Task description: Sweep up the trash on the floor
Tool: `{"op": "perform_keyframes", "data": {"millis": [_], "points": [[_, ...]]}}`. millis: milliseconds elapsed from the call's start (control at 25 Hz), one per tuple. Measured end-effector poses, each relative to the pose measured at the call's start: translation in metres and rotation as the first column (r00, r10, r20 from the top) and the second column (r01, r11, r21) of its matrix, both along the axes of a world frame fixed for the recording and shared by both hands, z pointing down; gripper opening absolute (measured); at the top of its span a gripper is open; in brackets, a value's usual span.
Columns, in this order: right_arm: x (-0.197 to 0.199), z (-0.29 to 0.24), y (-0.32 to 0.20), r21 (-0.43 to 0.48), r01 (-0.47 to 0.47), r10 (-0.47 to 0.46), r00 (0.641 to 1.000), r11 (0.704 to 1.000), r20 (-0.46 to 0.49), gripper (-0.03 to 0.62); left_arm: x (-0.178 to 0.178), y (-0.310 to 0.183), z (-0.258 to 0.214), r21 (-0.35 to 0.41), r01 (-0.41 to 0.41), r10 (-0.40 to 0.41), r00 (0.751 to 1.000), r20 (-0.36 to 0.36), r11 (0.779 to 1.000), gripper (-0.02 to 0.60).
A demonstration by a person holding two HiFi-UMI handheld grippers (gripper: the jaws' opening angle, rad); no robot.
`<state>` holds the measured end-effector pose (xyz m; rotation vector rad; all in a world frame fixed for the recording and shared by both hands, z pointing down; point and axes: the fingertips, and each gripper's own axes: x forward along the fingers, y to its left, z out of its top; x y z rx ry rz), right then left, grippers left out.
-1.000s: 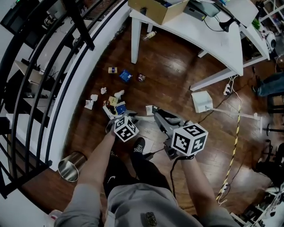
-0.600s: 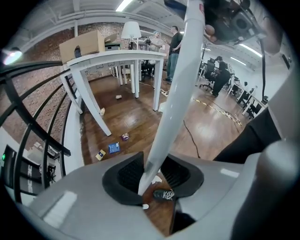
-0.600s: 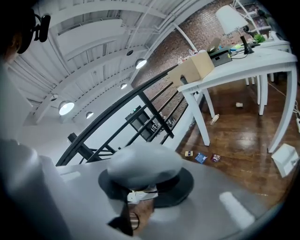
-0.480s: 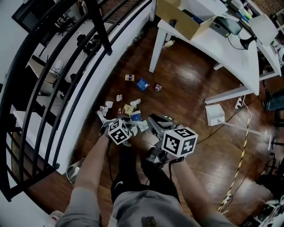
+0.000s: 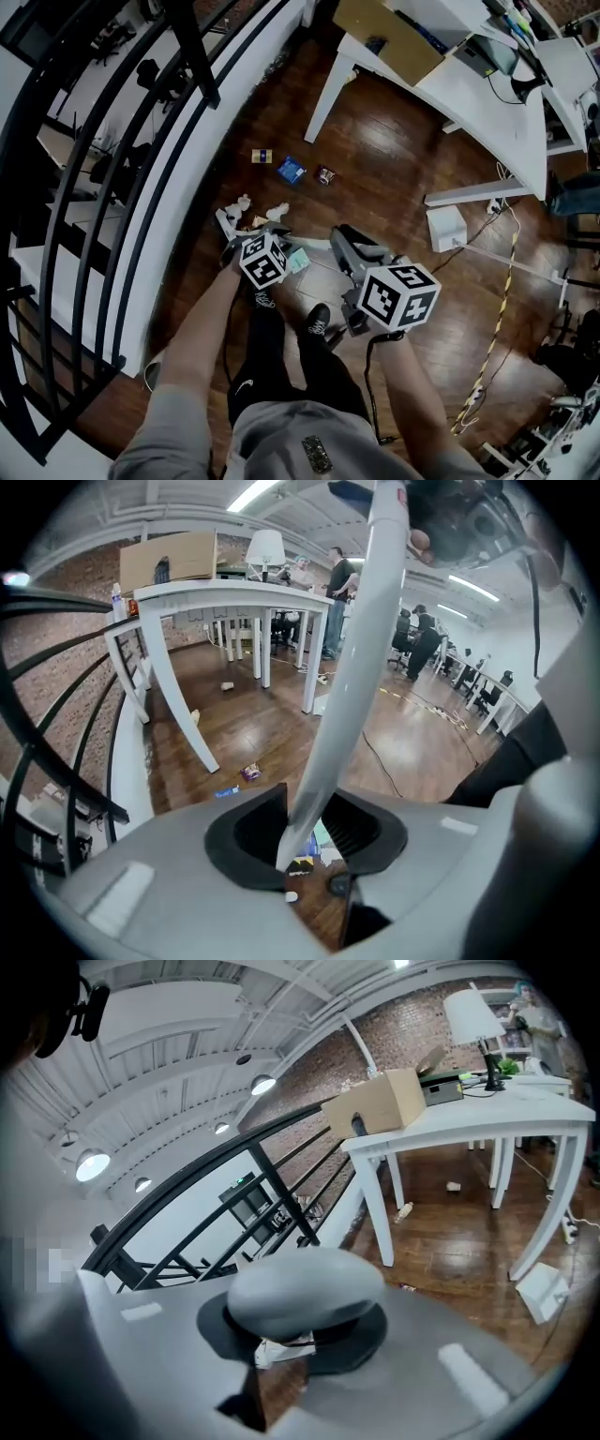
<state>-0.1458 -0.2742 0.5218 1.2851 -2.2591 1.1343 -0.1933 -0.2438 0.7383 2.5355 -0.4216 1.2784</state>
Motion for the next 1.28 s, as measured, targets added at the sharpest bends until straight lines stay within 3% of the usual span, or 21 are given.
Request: {"op": "perform_keyframes", "data": {"millis": [320, 480, 640, 840, 1000, 1120, 1280], "points": [[0.105, -0.003, 0.018, -0.017, -0.183, 0.183, 0.983, 0.983, -0.025, 0.066, 0.105, 0.006, -0.004, 0.017, -0.142, 0.143, 0.988, -0.057, 0.990, 0.118], [0.155, -0.008, 0.038, -0.019, -0.242, 0.242, 0.970, 0.970, 0.023, 0.067, 0.150, 0.024, -0.010, 0.022, -0.216, 0.217, 0.976, -0.031, 0.976, 0.118], [0.184, -0.024, 0.050, 0.006, -0.239, 0.238, 0.967, 0.971, 0.090, 0.069, 0.175, 0.037, -0.025, 0.044, -0.257, 0.256, 0.966, 0.021, 0.965, 0.109], [0.191, -0.041, 0.034, 0.030, -0.272, 0.262, 0.949, 0.962, 0.177, 0.069, 0.165, 0.017, -0.046, 0.066, -0.285, 0.280, 0.957, 0.076, 0.956, 0.107], [0.174, -0.030, 0.004, 0.011, -0.373, 0.360, 0.903, 0.928, 0.237, 0.069, 0.134, -0.030, -0.042, 0.091, -0.339, 0.327, 0.937, 0.124, 0.936, 0.109], [0.156, -0.010, -0.025, -0.005, -0.449, 0.435, 0.864, 0.894, 0.253, 0.069, 0.114, -0.070, -0.024, 0.089, -0.405, 0.390, 0.909, 0.147, 0.910, 0.110], [0.137, 0.018, -0.061, -0.020, -0.534, 0.521, 0.816, 0.845, 0.250, 0.069, 0.095, -0.111, 0.004, 0.060, -0.510, 0.495, 0.853, 0.163, 0.858, 0.110]]}}
